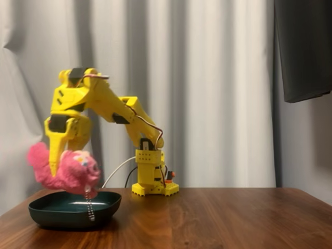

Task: Grasp a strawberry bear and put it in the bin.

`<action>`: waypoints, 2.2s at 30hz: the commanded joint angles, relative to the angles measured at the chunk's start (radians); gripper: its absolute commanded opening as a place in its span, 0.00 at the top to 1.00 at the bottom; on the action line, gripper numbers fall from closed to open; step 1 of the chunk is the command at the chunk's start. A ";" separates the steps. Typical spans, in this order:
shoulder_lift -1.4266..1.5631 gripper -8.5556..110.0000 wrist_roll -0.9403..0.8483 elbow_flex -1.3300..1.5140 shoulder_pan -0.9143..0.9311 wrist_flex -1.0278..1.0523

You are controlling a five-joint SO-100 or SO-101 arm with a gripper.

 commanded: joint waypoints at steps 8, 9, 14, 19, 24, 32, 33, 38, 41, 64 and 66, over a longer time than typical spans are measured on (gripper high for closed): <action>0.388 0.92 0.015 0.250 0.072 0.051; 0.391 0.92 0.023 0.256 0.080 0.051; 0.393 0.92 0.037 0.264 0.084 0.049; 0.462 0.92 0.023 0.305 0.048 0.049; 0.554 0.92 0.018 0.456 0.052 0.043; 0.850 0.92 0.035 0.891 0.114 -0.150; 0.850 0.92 0.037 0.888 0.117 -0.155; 0.741 0.92 0.037 0.776 0.081 -0.184; 0.669 0.92 0.026 0.699 0.057 -0.184; 0.586 0.75 -0.003 0.624 0.008 -0.179; 0.586 0.70 -0.003 0.626 0.008 -0.176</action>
